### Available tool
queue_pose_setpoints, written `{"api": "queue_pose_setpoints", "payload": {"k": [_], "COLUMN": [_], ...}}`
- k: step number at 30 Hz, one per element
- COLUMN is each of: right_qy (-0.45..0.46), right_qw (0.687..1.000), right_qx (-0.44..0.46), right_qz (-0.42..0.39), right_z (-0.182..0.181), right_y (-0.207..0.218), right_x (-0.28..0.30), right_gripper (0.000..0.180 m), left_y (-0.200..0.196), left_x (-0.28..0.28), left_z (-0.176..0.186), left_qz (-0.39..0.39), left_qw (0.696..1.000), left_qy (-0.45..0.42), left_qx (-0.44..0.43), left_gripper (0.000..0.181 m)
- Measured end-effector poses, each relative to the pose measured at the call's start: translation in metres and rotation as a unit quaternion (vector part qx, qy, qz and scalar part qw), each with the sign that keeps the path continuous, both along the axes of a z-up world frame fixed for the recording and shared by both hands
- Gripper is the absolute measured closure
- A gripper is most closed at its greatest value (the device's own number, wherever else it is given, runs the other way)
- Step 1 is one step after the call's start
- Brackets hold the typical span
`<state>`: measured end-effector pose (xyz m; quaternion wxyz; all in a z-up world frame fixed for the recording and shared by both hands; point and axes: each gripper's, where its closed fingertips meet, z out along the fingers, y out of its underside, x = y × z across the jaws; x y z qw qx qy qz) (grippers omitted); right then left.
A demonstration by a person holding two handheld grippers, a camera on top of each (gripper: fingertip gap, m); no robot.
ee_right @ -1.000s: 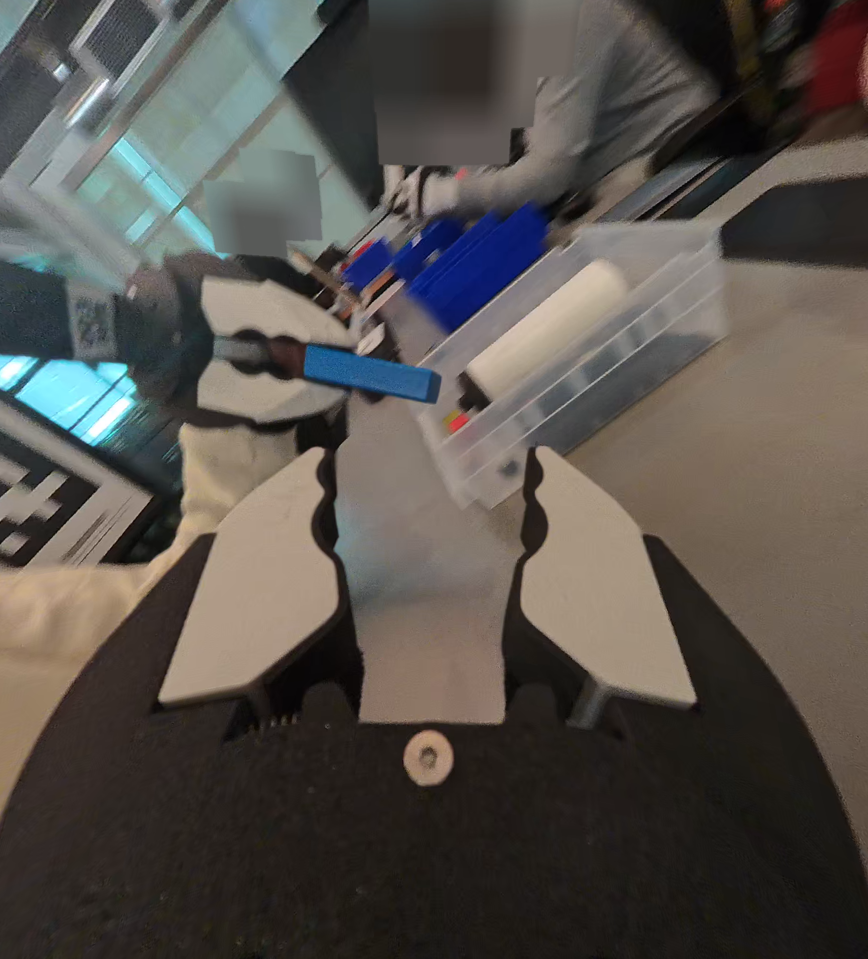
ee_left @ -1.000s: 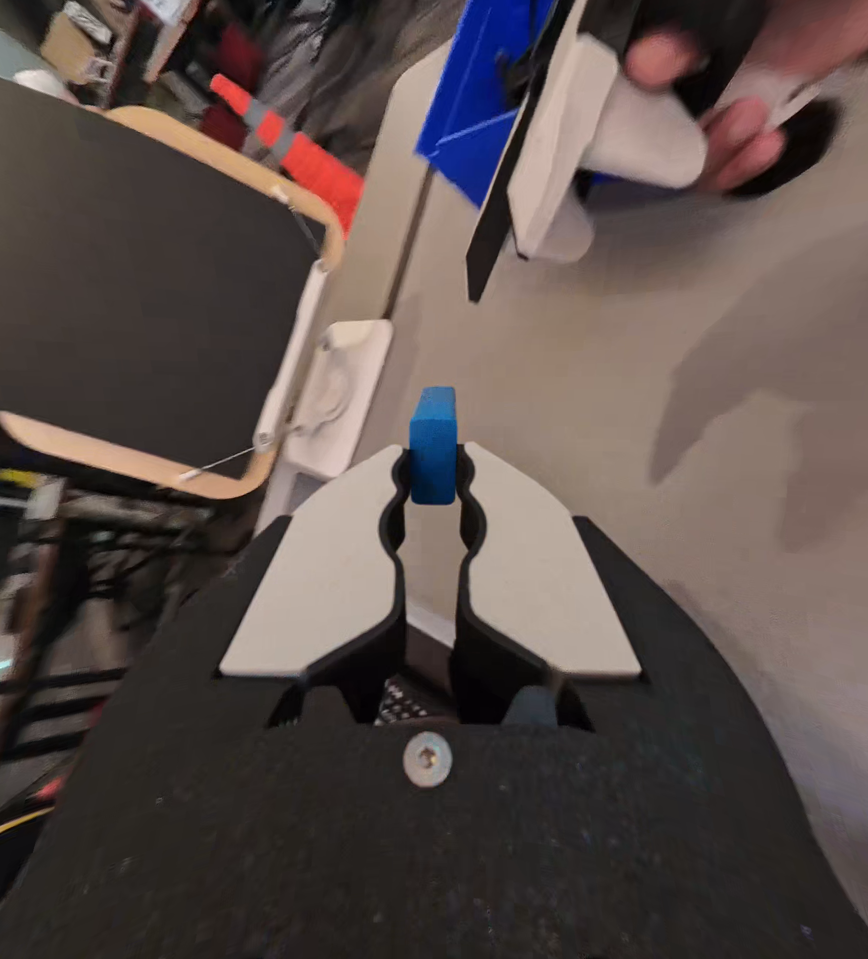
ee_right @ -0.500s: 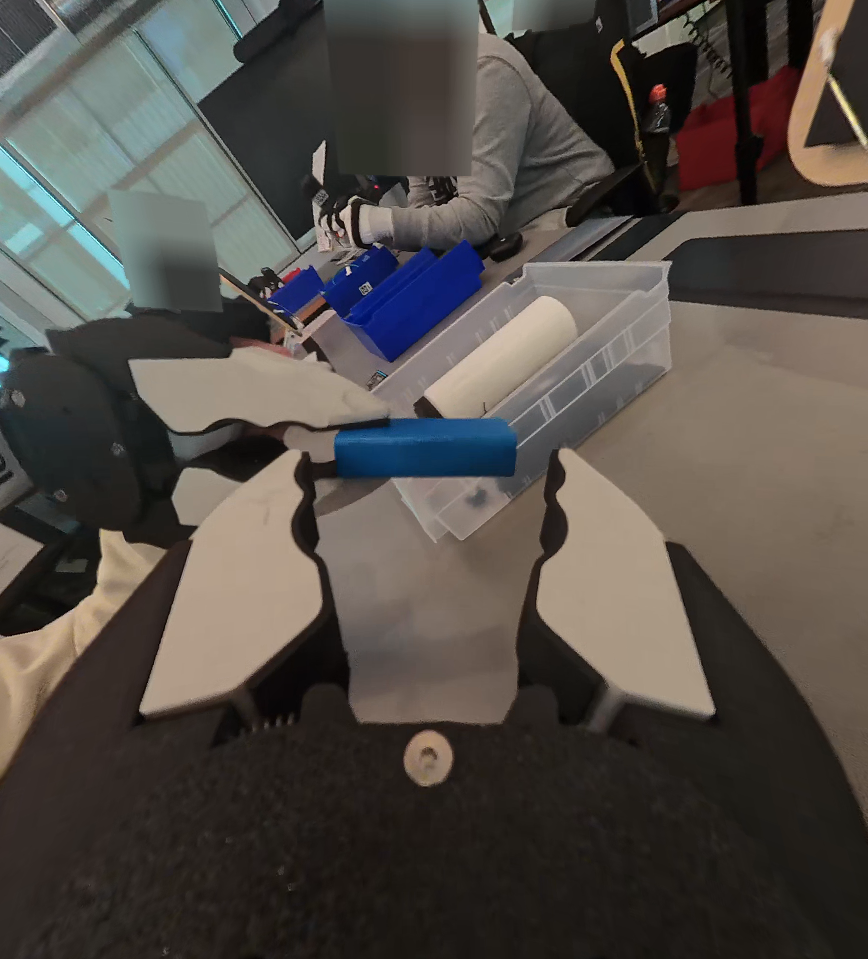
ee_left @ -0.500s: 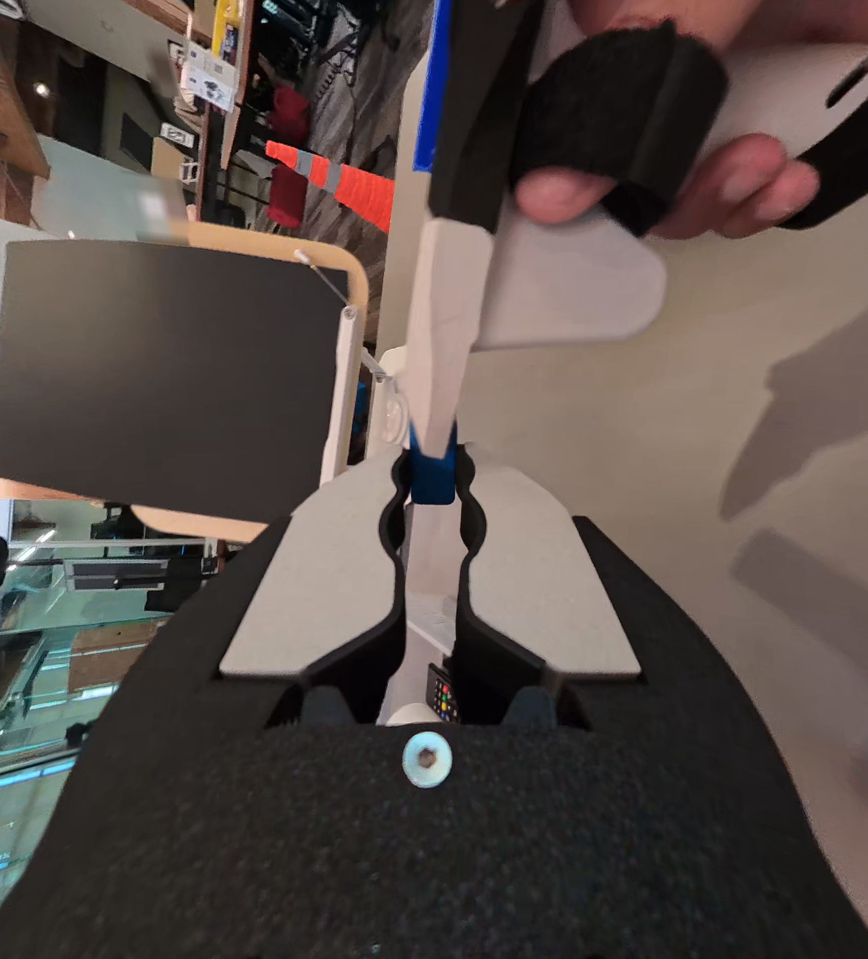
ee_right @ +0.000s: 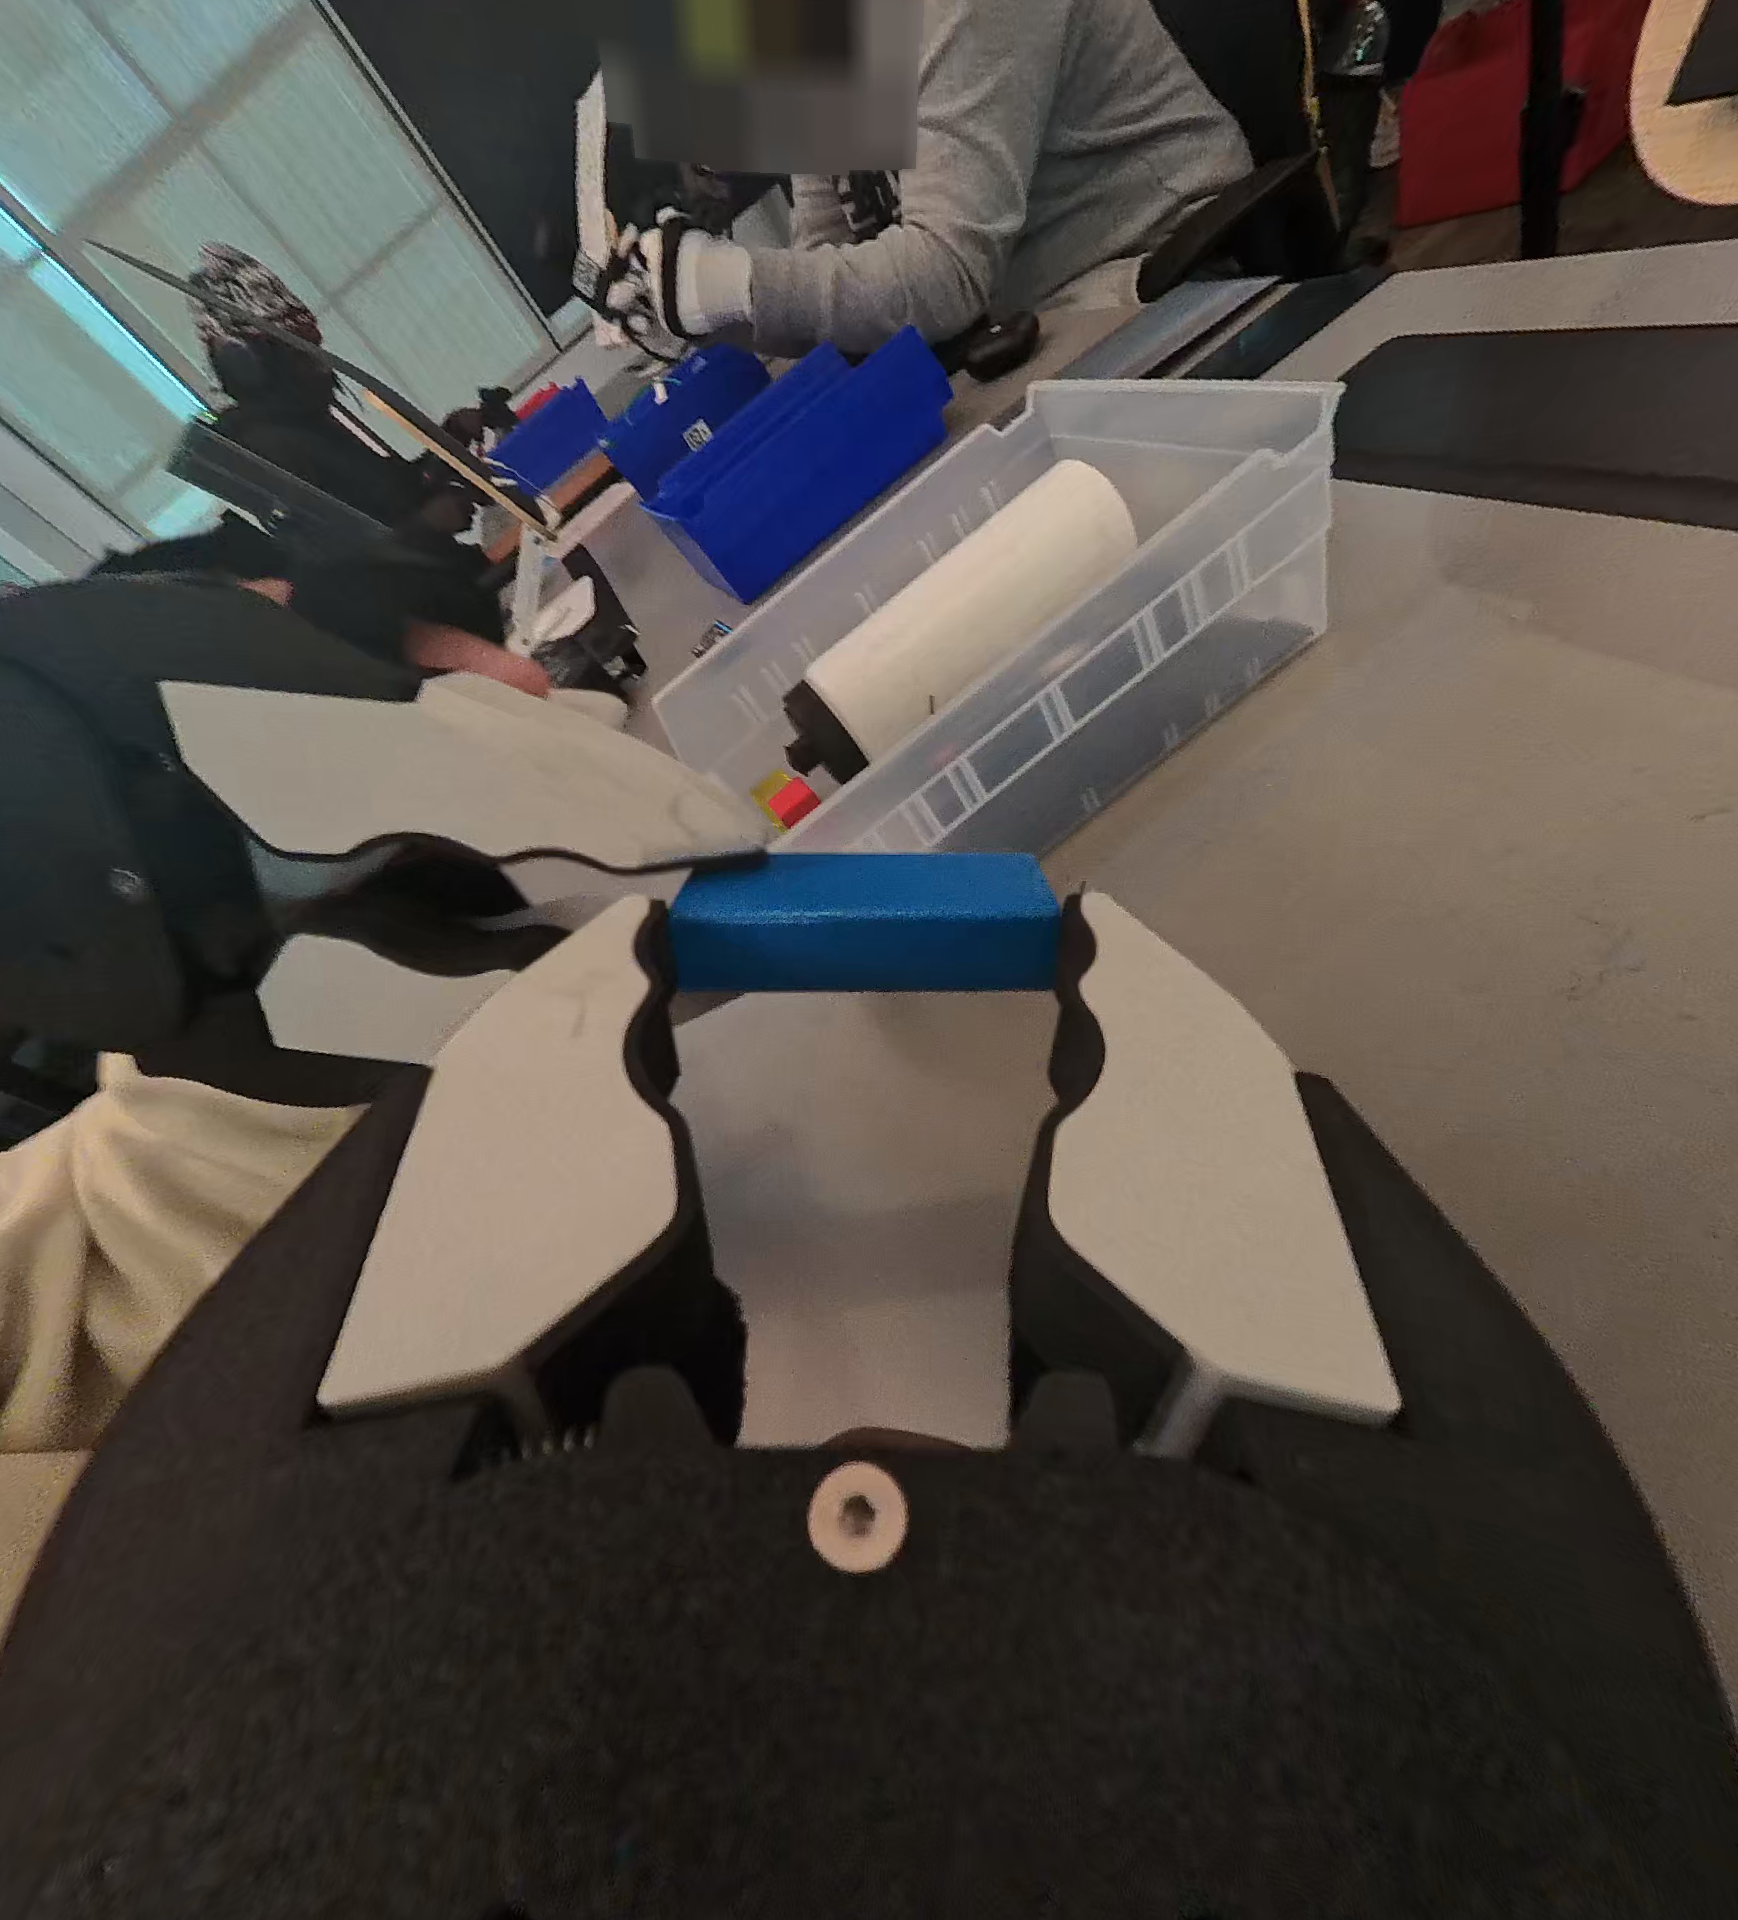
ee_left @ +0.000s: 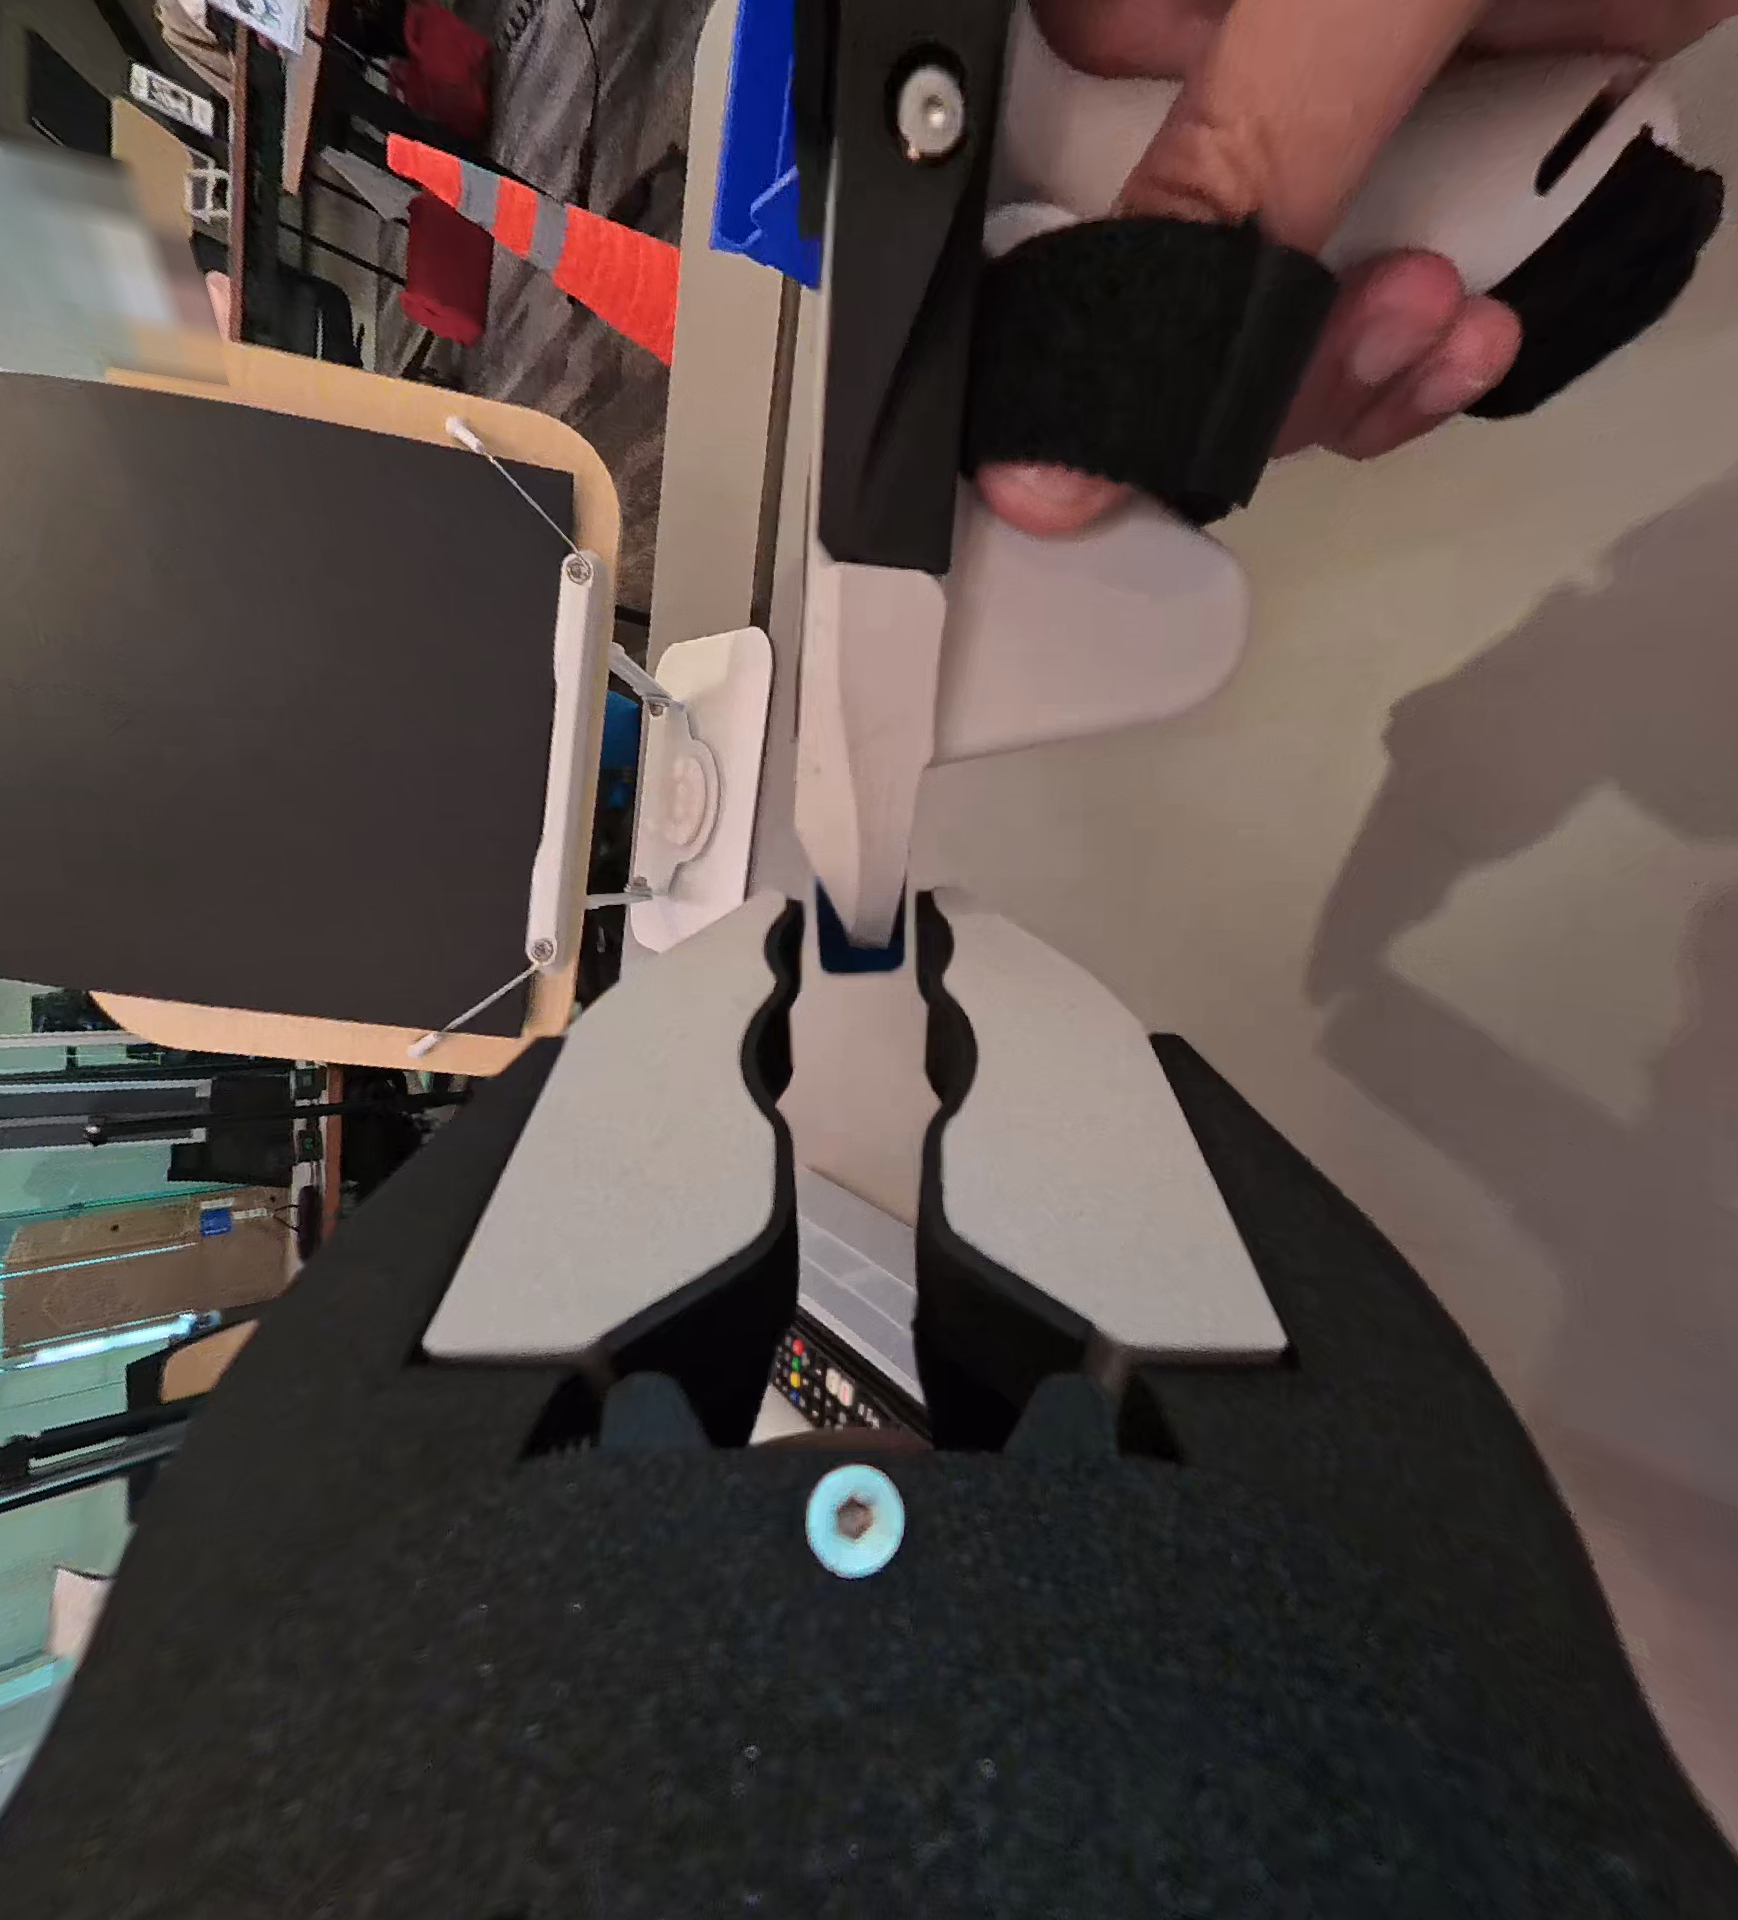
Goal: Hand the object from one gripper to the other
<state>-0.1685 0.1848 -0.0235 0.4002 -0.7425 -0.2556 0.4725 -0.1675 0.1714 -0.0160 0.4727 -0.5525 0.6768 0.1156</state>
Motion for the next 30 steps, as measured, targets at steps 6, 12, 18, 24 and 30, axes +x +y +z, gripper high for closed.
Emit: {"api": "queue_pose_setpoints", "payload": {"k": [6, 12, 18, 24, 30], "right_qy": [-0.102, -0.252, -0.353, -0.391, -0.412], "right_qw": [0.984, 0.890, 0.787, 0.751, 0.736], "right_qx": [0.120, 0.367, 0.496, 0.525, 0.531], "right_qz": [-0.084, -0.102, -0.095, -0.084, -0.081], "right_z": [0.007, 0.034, 0.034, 0.020, 0.013], "right_y": [0.024, 0.013, -0.007, -0.013, -0.010], "right_x": [0.038, 0.037, 0.007, -0.013, -0.015], "right_gripper": [0.109, 0.109, 0.109, 0.109, 0.109], "left_y": [0.002, 0.007, 0.002, -0.001, 0.001], "left_x": [-0.014, -0.003, 0.009, 0.015, 0.012], "left_z": [0.015, 0.041, 0.023, 0.014, 0.011], "left_qz": [0.056, 0.074, 0.079, 0.079, 0.073], "left_qw": [0.975, 0.866, 0.828, 0.825, 0.823], "left_qy": [-0.127, -0.329, -0.328, -0.317, -0.313], "left_qx": [-0.171, -0.369, -0.448, -0.460, -0.469], "left_gripper": [0.144, 0.126, 0.116, 0.126, 0.148]}}
